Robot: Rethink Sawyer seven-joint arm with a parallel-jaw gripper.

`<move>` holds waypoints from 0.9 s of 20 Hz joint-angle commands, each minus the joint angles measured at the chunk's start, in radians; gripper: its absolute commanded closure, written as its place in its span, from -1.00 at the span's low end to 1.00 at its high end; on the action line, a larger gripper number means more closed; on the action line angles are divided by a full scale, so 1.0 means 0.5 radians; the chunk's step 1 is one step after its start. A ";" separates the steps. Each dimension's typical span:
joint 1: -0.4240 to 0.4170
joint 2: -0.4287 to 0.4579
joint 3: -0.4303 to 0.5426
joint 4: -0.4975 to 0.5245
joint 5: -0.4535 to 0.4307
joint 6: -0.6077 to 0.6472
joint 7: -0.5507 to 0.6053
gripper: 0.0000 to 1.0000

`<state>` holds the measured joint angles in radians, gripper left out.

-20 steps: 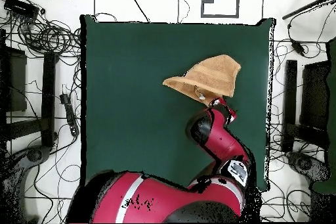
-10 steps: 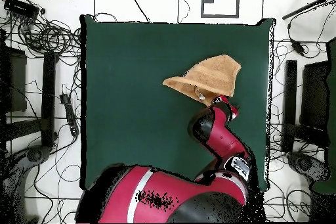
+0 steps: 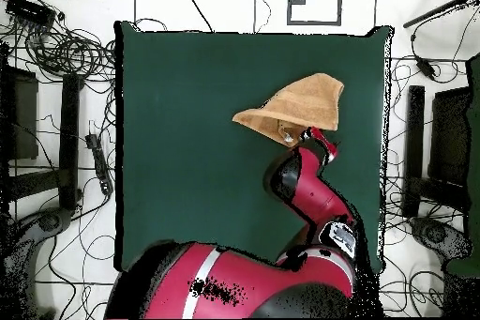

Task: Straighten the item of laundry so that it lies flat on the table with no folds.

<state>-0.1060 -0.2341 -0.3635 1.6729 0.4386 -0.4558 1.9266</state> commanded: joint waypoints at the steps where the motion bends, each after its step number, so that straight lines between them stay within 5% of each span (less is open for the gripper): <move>1: 0.025 -0.045 0.336 0.000 -0.116 -0.204 0.579 -1.00; 8: -0.156 -0.054 0.592 -0.053 -0.419 -0.254 0.657 -1.00; 18: -0.295 0.117 0.810 -0.194 -0.594 -0.446 0.654 -1.00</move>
<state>-0.2322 -0.2734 -0.1748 1.6522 0.2121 -0.5910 1.9266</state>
